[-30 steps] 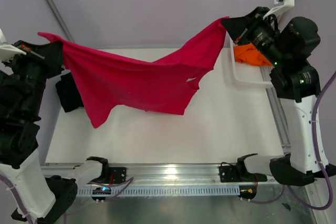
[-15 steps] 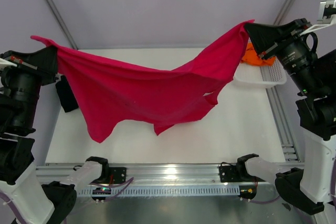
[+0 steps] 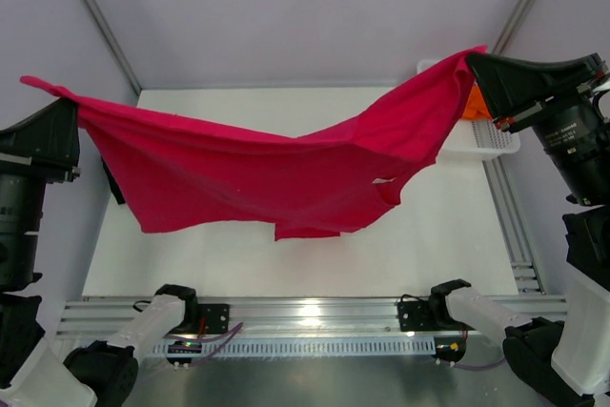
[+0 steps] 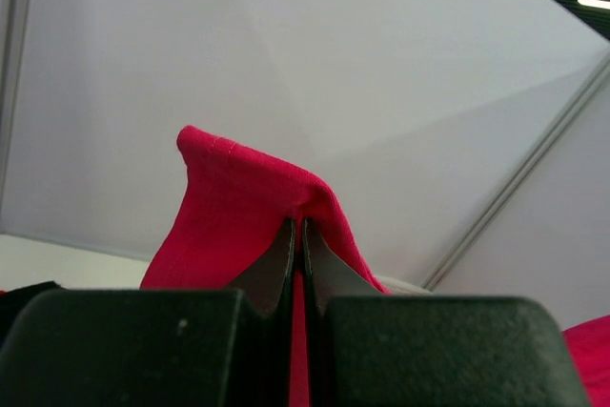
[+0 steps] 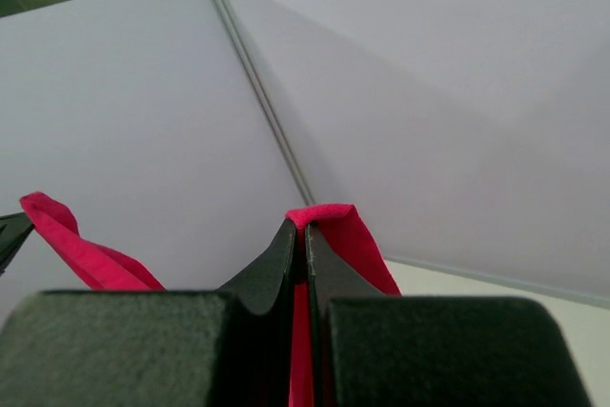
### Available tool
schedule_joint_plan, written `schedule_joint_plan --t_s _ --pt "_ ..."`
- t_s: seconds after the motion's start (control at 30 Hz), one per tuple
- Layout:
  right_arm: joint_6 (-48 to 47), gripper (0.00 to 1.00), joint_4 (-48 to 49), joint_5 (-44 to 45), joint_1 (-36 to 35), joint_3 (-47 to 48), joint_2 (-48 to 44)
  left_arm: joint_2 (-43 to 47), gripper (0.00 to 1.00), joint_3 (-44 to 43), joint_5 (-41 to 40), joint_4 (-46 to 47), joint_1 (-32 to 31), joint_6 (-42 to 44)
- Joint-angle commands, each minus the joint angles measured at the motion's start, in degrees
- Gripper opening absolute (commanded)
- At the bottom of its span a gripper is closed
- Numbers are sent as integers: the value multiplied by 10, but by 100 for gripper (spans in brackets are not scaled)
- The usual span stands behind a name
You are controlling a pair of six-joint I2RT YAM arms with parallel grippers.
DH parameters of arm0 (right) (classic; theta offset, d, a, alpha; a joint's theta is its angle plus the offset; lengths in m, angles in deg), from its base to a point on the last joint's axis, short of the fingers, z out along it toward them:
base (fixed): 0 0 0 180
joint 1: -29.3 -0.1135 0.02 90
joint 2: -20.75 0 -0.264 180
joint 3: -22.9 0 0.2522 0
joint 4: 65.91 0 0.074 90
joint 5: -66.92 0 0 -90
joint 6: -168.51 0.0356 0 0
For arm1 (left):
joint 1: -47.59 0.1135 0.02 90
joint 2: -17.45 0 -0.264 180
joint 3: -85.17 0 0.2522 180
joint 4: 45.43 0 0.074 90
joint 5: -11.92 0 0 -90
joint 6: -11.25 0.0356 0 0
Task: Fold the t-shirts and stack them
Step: Flatten out the tshirt
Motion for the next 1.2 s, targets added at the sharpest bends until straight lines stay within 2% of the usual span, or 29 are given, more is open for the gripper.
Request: schedule_joint_plan --t_s 0.0,0.23,0.53,0.7,1.17 --pt "41 3 61 -30 0 3 -28 21 0 -7 34 60 1 -26" --pt "84 3 100 -57 0 32 -53 41 0 -37 40 84 1 -51" --pt "111 3 143 -75 0 57 -57 60 0 -29 29 102 1 -50" --pt "101 3 138 -62 0 51 -48 63 0 -9 -4 108 1 -41" --pt "42 3 154 -2 0 -196 31 21 0 157 -131 127 1 14"
